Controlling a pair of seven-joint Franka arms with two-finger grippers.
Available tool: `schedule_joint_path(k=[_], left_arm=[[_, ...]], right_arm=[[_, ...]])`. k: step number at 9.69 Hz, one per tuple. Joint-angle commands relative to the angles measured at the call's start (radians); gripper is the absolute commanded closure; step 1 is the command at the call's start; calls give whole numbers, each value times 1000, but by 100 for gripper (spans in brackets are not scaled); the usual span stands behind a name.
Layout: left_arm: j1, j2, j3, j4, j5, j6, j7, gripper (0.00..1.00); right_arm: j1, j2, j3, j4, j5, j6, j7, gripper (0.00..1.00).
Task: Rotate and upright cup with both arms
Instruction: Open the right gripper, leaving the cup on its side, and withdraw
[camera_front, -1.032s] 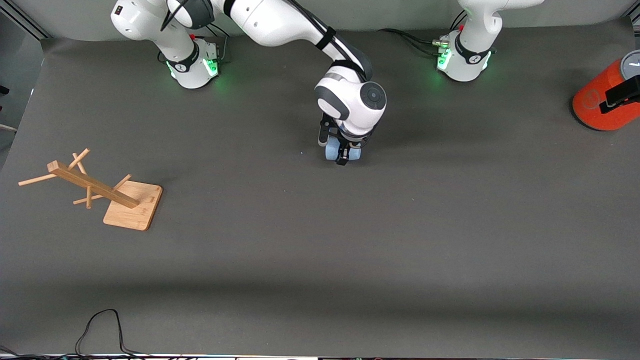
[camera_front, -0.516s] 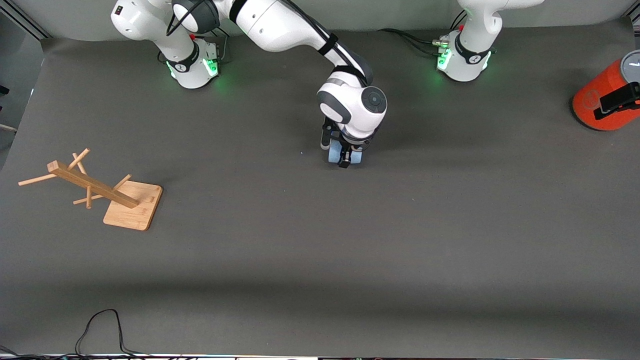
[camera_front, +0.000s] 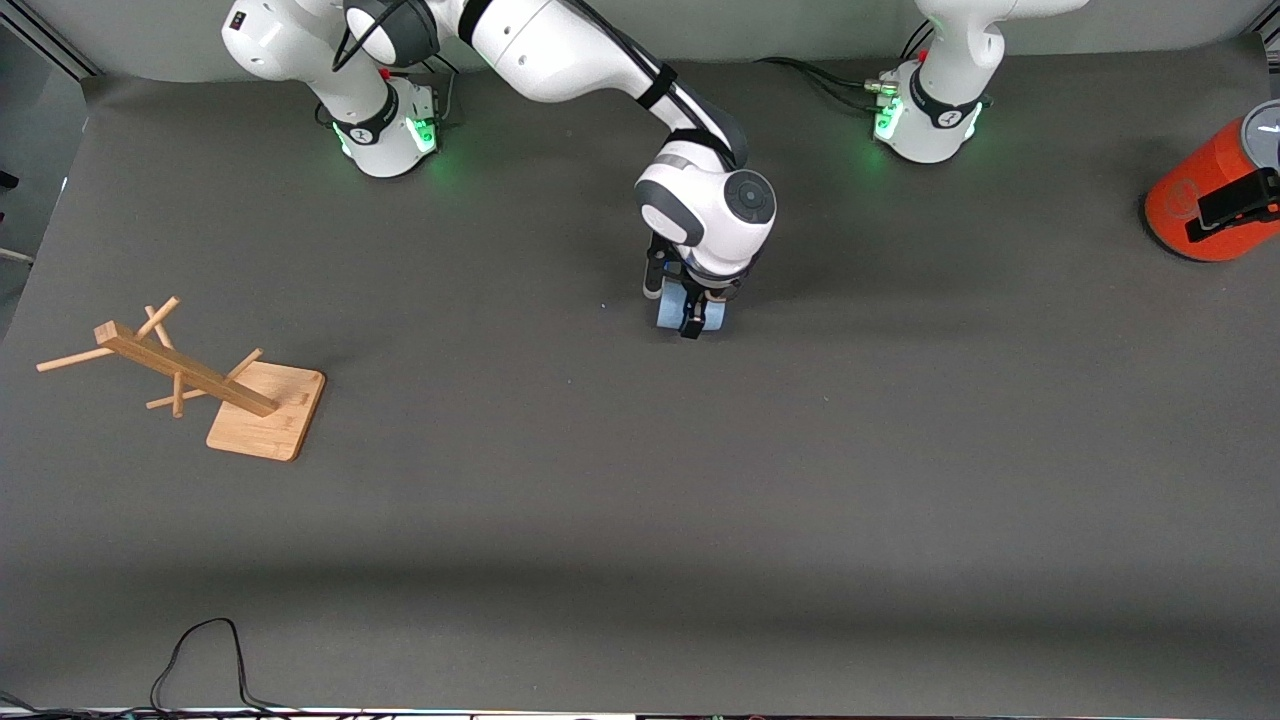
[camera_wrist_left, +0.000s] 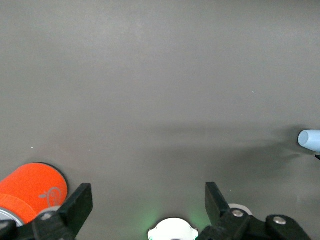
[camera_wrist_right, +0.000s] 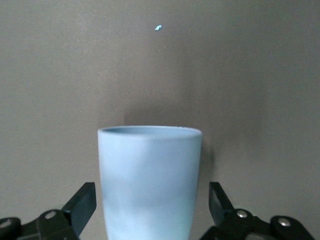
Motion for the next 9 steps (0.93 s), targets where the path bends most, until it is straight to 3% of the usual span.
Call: schedule_joint_path(k=[1,3,5,9], left_arm=[[-4,-1,-5,3,-16,3,-5,0],[-7,8,-9,-14,-16,5,-5,0],[-37,8,-12,-28,-16,-2,-17,0],[-171,14,-23,-26,-8,12,-241,0]], right_arm=[[-1,-69,-9,0,9,-75,32,0],[-43,-176,41,-10,11,-176,20,0],[-190,-343,161,-86,6,-281,-103,0],[-517,-668,246,-281,3,-417,-655,0]])
